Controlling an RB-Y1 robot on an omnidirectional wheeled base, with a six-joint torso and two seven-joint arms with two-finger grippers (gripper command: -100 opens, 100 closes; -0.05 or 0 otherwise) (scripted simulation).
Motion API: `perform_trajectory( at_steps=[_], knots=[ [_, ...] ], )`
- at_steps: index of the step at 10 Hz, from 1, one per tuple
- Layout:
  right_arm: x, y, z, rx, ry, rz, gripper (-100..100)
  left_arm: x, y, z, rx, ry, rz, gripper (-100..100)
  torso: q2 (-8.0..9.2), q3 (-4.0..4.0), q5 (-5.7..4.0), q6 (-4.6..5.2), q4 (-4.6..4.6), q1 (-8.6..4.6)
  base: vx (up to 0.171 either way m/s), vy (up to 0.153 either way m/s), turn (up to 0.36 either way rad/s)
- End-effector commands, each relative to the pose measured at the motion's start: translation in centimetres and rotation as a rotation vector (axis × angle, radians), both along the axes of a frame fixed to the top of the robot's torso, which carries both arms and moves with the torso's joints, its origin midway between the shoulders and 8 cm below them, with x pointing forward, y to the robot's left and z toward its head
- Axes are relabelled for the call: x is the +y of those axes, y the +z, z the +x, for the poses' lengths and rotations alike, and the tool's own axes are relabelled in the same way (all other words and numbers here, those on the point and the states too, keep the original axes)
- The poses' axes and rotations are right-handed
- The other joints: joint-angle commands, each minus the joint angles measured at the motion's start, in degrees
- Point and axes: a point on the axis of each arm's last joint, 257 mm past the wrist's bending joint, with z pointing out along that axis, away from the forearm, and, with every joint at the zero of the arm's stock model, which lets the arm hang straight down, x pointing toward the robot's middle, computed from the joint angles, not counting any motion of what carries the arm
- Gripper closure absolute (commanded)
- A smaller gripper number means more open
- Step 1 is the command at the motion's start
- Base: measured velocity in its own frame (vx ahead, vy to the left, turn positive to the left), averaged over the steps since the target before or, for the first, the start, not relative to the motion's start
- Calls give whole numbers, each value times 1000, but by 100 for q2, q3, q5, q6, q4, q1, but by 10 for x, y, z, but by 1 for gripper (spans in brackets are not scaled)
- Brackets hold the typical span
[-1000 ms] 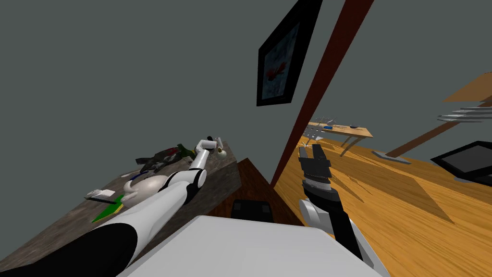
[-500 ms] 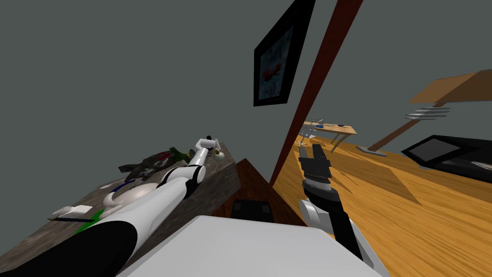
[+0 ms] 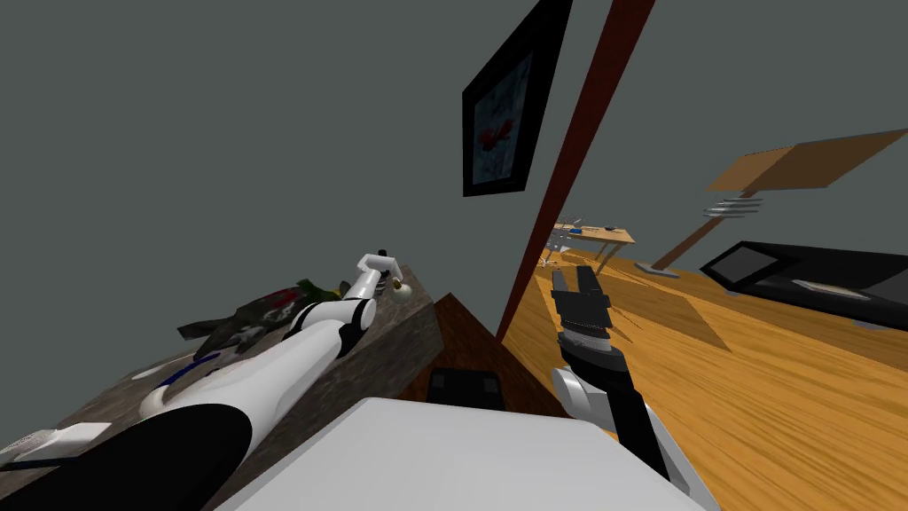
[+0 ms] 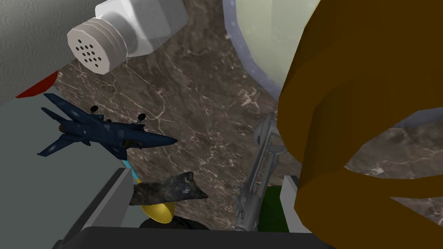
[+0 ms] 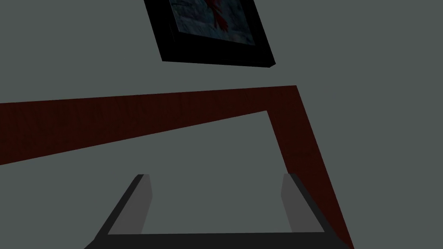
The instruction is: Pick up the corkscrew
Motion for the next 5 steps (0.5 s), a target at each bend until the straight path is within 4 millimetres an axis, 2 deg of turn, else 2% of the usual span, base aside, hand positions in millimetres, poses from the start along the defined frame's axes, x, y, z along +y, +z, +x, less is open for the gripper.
perform_trajectory(
  at_steps=[1, 2, 4, 5],
  knots=[
    [0, 0, 0, 0, 0, 0, 0, -2, -5, -10, 33, 19, -10, -100, 0, 0, 0, 0, 0, 0, 8, 21, 3],
    [0, 0, 0, 0, 0, 0, 0, 6, -6, -24, 75, 64, -14, -100, 3, 1, -2, 0, 0, -12, 16, 32, -161],
    [0, 0, 0, 0, 0, 0, 0, 4, -7, -31, 98, 75, -22, -100, 0, 0, -2, 0, 0, -8, 12, 33, -41],
    [0, 0, 0, 0, 0, 0, 0, 10, -7, -48, 145, 124, -28, -100, 3, 2, -3, -1, 1, -13, 12, 42, -139]
  ],
)
